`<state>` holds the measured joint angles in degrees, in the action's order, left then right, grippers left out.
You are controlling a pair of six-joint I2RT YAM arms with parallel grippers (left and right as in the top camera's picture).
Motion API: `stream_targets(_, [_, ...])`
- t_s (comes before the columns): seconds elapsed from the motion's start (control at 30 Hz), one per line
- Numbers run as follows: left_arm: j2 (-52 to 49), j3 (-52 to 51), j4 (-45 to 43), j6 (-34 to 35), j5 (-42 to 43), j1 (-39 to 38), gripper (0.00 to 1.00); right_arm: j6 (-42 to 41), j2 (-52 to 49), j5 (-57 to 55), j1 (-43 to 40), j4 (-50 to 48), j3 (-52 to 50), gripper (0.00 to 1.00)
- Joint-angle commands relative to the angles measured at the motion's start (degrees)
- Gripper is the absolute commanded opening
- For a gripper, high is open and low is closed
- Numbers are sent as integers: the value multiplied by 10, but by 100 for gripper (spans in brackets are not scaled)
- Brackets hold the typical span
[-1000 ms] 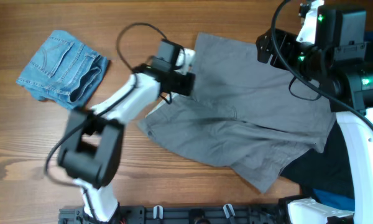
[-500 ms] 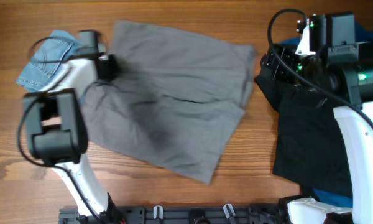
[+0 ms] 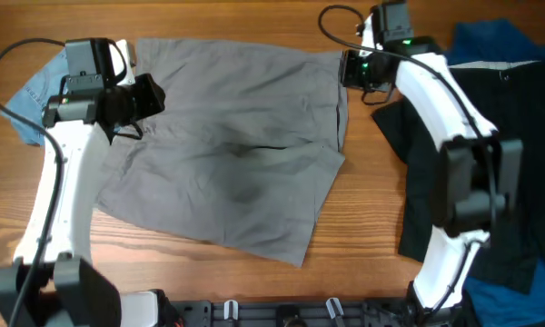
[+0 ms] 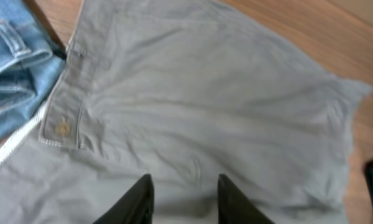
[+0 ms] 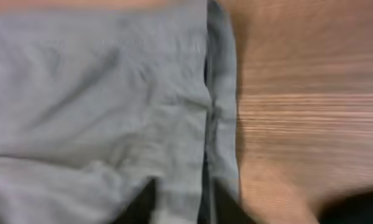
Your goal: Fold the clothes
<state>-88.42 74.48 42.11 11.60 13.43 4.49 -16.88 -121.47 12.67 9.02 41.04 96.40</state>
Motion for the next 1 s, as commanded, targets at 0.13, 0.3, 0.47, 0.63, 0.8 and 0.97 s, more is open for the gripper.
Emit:
stream_targets(0.13, [40, 1, 75, -24, -2, -5, 40, 94, -70, 85, 1, -3, 2, 61])
stream_targets(0.3, [39, 0, 79, -24, -30, -5, 48, 100, -68, 61, -14, -33, 8, 4])
stream_targets(0.47, [39, 0, 80, -24, -30, -5, 52, 62, -65, 41, -94, -70, 54, 4])
stream_targets(0.63, [39, 0, 93, -24, -39, -5, 62, 63, -52, 126, -132, -69, 55, 71])
stream_targets(0.8, [39, -11, 159, -24, -97, -5, 42, 76, -21, 255, -117, 100, 55, 34])
stream_targets(0.97, [39, -78, 189, 4, -110, 18, 26, 169, 4, 257, -34, 242, 55, 38])
